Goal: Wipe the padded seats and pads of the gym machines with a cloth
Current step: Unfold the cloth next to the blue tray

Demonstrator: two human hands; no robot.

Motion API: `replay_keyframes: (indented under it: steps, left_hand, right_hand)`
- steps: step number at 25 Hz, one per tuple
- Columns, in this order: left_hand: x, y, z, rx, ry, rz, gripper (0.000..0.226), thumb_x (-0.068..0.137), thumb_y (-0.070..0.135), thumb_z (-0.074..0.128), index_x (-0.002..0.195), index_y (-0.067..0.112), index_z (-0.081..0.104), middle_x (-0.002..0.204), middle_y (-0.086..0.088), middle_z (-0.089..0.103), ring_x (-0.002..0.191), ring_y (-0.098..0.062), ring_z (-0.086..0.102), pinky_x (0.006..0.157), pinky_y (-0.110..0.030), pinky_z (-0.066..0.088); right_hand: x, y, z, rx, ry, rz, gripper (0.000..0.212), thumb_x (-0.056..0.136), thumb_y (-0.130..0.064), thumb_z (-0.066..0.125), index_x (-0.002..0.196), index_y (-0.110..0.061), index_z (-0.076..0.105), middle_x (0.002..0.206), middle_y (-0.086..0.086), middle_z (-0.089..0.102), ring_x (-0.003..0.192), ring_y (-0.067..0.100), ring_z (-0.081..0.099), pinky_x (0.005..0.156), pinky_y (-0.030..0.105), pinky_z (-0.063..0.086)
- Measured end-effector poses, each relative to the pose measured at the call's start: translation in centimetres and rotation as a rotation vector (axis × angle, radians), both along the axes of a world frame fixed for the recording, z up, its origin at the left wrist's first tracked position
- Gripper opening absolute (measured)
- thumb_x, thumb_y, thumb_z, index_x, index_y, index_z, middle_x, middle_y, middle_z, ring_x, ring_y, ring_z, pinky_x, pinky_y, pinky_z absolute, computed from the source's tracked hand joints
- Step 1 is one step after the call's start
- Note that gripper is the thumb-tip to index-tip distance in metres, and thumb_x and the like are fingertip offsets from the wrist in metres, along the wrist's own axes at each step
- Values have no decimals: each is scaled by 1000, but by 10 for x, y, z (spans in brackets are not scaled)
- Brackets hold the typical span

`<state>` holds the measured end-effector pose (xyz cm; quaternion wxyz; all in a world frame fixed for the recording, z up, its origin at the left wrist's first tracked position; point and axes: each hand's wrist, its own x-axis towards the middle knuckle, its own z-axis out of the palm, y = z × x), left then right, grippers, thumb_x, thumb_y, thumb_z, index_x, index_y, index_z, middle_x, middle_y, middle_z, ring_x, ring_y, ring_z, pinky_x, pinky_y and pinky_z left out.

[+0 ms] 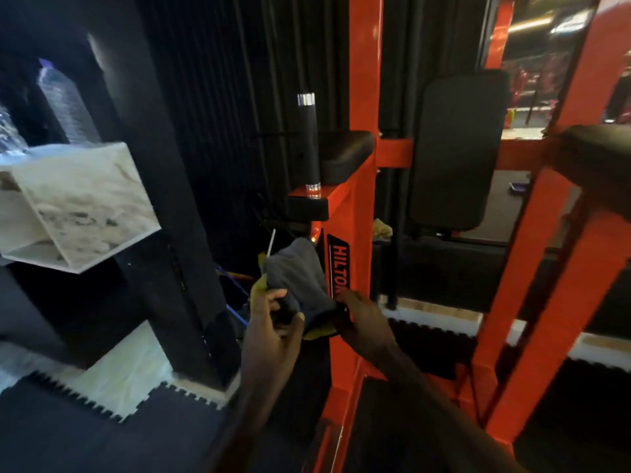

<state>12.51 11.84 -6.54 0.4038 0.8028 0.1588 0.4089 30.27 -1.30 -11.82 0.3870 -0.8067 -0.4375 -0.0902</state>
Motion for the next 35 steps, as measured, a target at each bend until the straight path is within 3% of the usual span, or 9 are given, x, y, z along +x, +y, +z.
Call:
replay_keyframes:
  steps: [5, 10, 16, 19, 21, 23, 27, 32, 35]
  left_hand:
    - [40, -60, -8, -103, -122, -243, 67, 91, 23, 82, 143, 19, 40, 129, 14, 60, 124, -11, 62, 97, -20, 51]
    - [62, -144, 1, -392, -142, -516, 72, 83, 41, 82, 139, 26, 38, 138, -2, 60, 131, -19, 61, 105, -35, 51]
    - [41, -251, -9, -687, 120, -849, 33, 92, 3, 76, 119, 19, 64, 106, 13, 77, 107, -7, 72, 85, -18, 54]
    - [27, -294, -16, -743, 303, -995, 27, 89, 1, 78, 108, 18, 70, 103, -1, 80, 107, -29, 74, 91, -39, 60]
    - [10, -326, -6, -646, 401, -1193, 29, 82, 10, 80, 108, 17, 71, 107, -7, 78, 104, -28, 73, 99, -48, 56]
    - [-18, -362, 16, -395, 413, -1471, 27, 84, 9, 77, 107, 20, 71, 103, 0, 78, 102, -19, 70, 96, -35, 56]
    - [-91, -444, 62, -42, 391, -1876, 25, 97, -6, 67, 112, 14, 71, 102, 11, 76, 101, -3, 69, 92, -18, 54]
    - [-185, -532, 97, 109, 297, -2027, 21, 99, -3, 65, 118, 3, 72, 111, 3, 75, 107, -2, 69, 99, -19, 53]
    - [-219, -577, 110, 59, 153, -1851, 14, 102, 12, 66, 114, 13, 75, 105, 7, 76, 100, -1, 71, 96, -27, 57]
  right_hand:
    - [-9, -89, 35, 127, 81, 47, 8, 84, -18, 70, 88, -15, 63, 84, -17, 61, 76, 3, 60, 69, 17, 42]
    - [-60, -185, 64, 180, 247, -61, 14, 87, 1, 71, 85, -8, 60, 82, 4, 59, 78, 11, 57, 67, 35, 47]
    - [-163, -276, 47, 316, 347, -311, 7, 95, -11, 74, 95, -15, 68, 92, -2, 67, 87, 13, 65, 78, 36, 54]
    - [-224, -328, 28, 238, 392, -535, 9, 99, -15, 73, 103, -7, 74, 96, -10, 72, 89, 2, 68, 84, 26, 57]
    - [-271, -368, 23, 242, 375, -737, 7, 98, -14, 73, 103, -10, 77, 90, -20, 70, 88, -5, 66, 79, 19, 51]
    - [-320, -416, 25, 301, 195, -922, 14, 92, -19, 80, 103, -16, 73, 98, -15, 68, 95, 7, 67, 81, 26, 51]
    - [-426, -504, 43, 93, 306, -1033, 83, 74, -43, 95, 144, -30, 52, 141, -10, 55, 135, 15, 53, 112, 41, 48]
    - [-556, -533, 39, 232, 840, -847, 45, 83, -11, 89, 124, -17, 73, 124, -2, 76, 117, 16, 71, 100, 37, 57]
    - [-649, -553, 19, 258, 958, -866, 56, 81, -8, 89, 133, -15, 68, 133, 2, 72, 128, 22, 66, 109, 41, 52]
